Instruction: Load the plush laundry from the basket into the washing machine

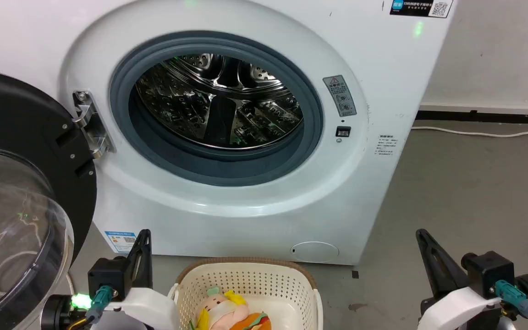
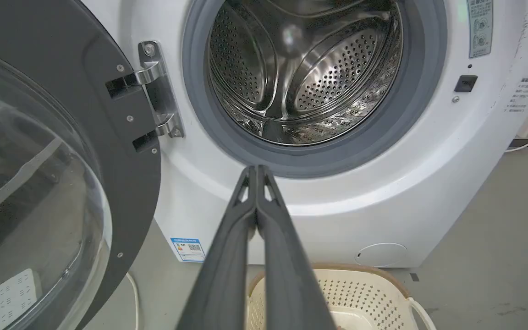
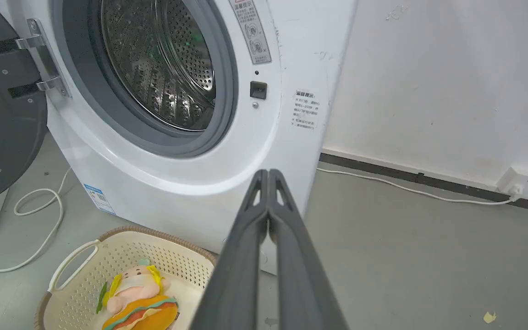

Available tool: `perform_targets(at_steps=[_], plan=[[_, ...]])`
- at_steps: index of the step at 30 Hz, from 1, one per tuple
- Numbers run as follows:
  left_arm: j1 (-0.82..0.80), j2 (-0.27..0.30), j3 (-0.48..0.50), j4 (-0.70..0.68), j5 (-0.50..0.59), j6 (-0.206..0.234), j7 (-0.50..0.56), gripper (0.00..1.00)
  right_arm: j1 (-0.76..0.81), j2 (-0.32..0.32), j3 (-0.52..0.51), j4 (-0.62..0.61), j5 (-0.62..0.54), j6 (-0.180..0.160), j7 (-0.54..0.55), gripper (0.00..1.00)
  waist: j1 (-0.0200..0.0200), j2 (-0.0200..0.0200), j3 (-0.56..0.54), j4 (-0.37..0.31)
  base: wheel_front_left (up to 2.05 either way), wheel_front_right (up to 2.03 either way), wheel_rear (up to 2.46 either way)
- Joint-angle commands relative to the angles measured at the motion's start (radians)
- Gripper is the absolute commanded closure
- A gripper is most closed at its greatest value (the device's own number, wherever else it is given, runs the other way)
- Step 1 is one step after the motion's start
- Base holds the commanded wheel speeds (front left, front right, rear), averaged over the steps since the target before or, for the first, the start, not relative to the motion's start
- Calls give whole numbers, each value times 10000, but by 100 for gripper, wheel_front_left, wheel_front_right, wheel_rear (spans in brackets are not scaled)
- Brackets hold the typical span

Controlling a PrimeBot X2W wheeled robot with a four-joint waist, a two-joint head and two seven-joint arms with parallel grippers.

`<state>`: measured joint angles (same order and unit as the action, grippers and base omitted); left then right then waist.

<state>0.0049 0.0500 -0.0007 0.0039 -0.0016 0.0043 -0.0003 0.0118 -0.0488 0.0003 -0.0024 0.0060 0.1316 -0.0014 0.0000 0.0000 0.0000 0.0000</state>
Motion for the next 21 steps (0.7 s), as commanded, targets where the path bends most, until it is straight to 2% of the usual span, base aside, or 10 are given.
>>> perform_targets(at_steps=[1,21], plan=[[-49,3,7,-39,16,-43,3,100,-118,-14,-3,24,-60,-9,14,100,0,0,0,0,0,0,0],[-49,3,7,-39,16,-43,3,100,-118,-14,-3,24,-60,-9,14,100,0,0,0,0,0,0,0]])
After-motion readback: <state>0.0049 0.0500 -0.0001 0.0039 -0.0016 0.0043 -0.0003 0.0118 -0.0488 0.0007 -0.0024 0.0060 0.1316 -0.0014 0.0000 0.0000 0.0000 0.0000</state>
